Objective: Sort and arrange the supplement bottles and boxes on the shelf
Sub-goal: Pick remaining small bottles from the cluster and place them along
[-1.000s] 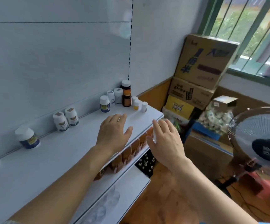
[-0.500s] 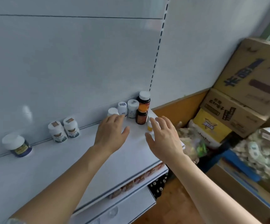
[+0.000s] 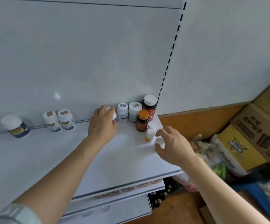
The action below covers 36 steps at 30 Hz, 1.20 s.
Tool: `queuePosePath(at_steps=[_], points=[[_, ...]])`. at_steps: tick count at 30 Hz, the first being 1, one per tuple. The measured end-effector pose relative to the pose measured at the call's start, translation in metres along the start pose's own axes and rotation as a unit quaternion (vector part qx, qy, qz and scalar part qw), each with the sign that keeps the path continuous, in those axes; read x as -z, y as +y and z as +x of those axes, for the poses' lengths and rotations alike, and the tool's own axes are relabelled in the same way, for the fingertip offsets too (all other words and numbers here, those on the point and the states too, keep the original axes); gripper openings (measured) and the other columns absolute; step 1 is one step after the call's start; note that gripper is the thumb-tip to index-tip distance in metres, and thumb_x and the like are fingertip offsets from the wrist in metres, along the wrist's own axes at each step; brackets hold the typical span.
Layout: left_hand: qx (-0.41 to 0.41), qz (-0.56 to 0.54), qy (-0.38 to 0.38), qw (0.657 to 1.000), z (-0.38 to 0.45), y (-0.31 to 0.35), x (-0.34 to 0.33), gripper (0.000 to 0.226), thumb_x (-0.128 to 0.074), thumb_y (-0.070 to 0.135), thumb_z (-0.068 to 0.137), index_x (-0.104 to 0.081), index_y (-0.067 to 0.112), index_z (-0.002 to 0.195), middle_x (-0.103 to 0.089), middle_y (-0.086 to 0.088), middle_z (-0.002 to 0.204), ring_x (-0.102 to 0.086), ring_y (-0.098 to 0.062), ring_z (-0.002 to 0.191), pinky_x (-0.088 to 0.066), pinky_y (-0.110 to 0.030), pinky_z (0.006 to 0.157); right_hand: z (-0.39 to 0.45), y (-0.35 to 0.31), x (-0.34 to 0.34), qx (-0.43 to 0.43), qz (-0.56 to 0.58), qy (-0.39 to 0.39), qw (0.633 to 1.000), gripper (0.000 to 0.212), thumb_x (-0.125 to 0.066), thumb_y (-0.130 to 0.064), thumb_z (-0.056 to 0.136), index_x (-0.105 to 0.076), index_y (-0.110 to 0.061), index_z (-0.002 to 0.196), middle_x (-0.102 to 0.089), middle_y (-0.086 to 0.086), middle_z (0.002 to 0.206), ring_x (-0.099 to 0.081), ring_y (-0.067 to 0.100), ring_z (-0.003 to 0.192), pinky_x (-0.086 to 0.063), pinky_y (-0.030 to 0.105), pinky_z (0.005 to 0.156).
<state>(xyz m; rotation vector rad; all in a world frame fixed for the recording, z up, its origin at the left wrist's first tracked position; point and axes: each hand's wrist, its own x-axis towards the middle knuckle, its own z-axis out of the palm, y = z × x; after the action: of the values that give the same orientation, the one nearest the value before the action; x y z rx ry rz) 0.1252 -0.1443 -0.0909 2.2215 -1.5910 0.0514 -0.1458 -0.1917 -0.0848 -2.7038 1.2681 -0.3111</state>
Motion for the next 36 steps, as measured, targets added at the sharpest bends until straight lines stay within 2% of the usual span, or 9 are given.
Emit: queuePosePath(at_steps=[4, 8, 12, 15, 20, 24, 27, 31, 36], points=[[0.024, -0.046, 0.002, 0.999, 0.005, -0.003, 0.000, 0.034, -0.056, 0.004, 0.087, -0.057, 0.010, 0.121, -0.050, -0.012, 0.125, -0.054, -0.038, 0.104, -0.046, -0.042, 0.083, -0.002, 0.012, -0.008, 0.046, 0.052, 0.002, 0.998, 0.029, -0.068, -0.019, 0.083, -0.061, -0.017, 0.112, -0.061, -0.001, 0.099, -0.056, 0.020, 0.071, -0.049, 0.028, 0.057], [0.046, -0.097, 0.002, 0.994, 0.004, -0.004, 0.002, 0.027, -0.058, 0.009, 0.089, -0.058, 0.015, 0.115, -0.047, -0.006, 0.123, -0.058, -0.033, 0.097, -0.046, -0.037, 0.077, -0.001, 0.014, -0.009, 0.070, 0.100, 0.031, 0.992, 0.026, -0.071, -0.018, 0.084, -0.067, -0.016, 0.110, -0.064, -0.003, 0.097, -0.060, 0.016, 0.072, -0.053, 0.031, 0.059], [0.075, -0.178, 0.008, 0.981, -0.004, -0.002, 0.005, 0.022, -0.068, 0.018, 0.086, -0.064, 0.020, 0.108, -0.051, -0.001, 0.114, -0.059, -0.024, 0.095, -0.046, -0.033, 0.083, 0.004, 0.005, -0.002, 0.047, 0.213, 0.070, 0.973, 0.022, -0.074, -0.019, 0.086, -0.073, -0.017, 0.108, -0.065, -0.009, 0.094, -0.062, 0.006, 0.072, -0.054, 0.021, 0.068], [0.087, -0.264, 0.000, 0.961, -0.015, -0.003, 0.016, 0.018, -0.076, 0.026, 0.081, -0.069, 0.031, 0.098, -0.058, 0.003, 0.103, -0.064, -0.017, 0.090, -0.051, -0.037, 0.088, 0.010, -0.011, 0.009, -0.015, 0.331, 0.054, 0.942, 0.014, -0.073, -0.020, 0.088, -0.074, -0.026, 0.101, -0.066, -0.015, 0.093, -0.066, 0.000, 0.083, -0.049, 0.008, 0.072], [0.095, -0.353, -0.014, 0.931, -0.039, 0.001, 0.039, 0.012, -0.074, 0.037, 0.085, -0.070, 0.037, 0.096, -0.065, 0.007, 0.103, -0.064, -0.009, 0.093, -0.051, -0.024, 0.083, 0.019, -0.041, 0.017, -0.078, 0.430, 0.002, 0.899, 0.018, -0.068, -0.035, 0.091, -0.073, -0.030, 0.108, -0.074, -0.005, 0.088, -0.071, 0.010, 0.075, -0.057, 0.025, 0.074], [0.122, -0.427, -0.026, 0.896, -0.057, -0.007, 0.052, 0.010, -0.073, 0.038, 0.086, -0.071, 0.039, 0.095, -0.071, 0.012, 0.102, -0.066, -0.009, 0.098, -0.055, -0.036, 0.090, 0.018, -0.071, 0.019, -0.071, 0.484, -0.003, 0.872, 0.018, -0.067, -0.030, 0.093, -0.074, -0.027, 0.109, -0.074, -0.003, 0.086, -0.069, 0.016, 0.077, -0.060, 0.035, 0.075], [0.120, -0.445, -0.029, 0.887, -0.073, -0.015, 0.063, 0.010, -0.071, 0.040, 0.087, -0.072, 0.038, 0.097, -0.072, 0.008, 0.101, -0.067, -0.015, 0.097, -0.059, -0.038, 0.084, 0.016, -0.093, 0.019, -0.077, 0.519, -0.015, 0.851, 0.013, -0.068, -0.029, 0.093, -0.076, -0.030, 0.103, -0.075, -0.003, 0.089, -0.068, 0.024, 0.081, -0.061, 0.040, 0.074], [0.118, -0.453, -0.022, 0.883, -0.095, -0.027, 0.077, 0.013, -0.066, 0.044, 0.089, -0.072, 0.038, 0.100, -0.072, 0.009, 0.099, -0.068, -0.012, 0.092, -0.060, -0.031, 0.075, 0.010, -0.124, 0.020, -0.074, 0.522, -0.026, 0.849, 0.010, -0.069, -0.024, 0.092, -0.076, -0.030, 0.095, -0.075, -0.002, 0.083, -0.068, 0.026, 0.073, -0.061, 0.037, 0.072], [0.134, -0.433, -0.014, 0.891, -0.122, -0.050, 0.084, 0.025, -0.063, 0.052, 0.089, -0.073, 0.036, 0.104, -0.070, 0.017, 0.099, -0.066, -0.010, 0.094, -0.059, -0.034, 0.080, 0.001, -0.160, 0.017, -0.052, 0.504, -0.051, 0.861, 0.007, -0.072, -0.023, 0.089, -0.075, -0.027, 0.085, -0.075, -0.001, 0.079, -0.059, 0.003, 0.060, -0.053, 0.021, 0.060]])
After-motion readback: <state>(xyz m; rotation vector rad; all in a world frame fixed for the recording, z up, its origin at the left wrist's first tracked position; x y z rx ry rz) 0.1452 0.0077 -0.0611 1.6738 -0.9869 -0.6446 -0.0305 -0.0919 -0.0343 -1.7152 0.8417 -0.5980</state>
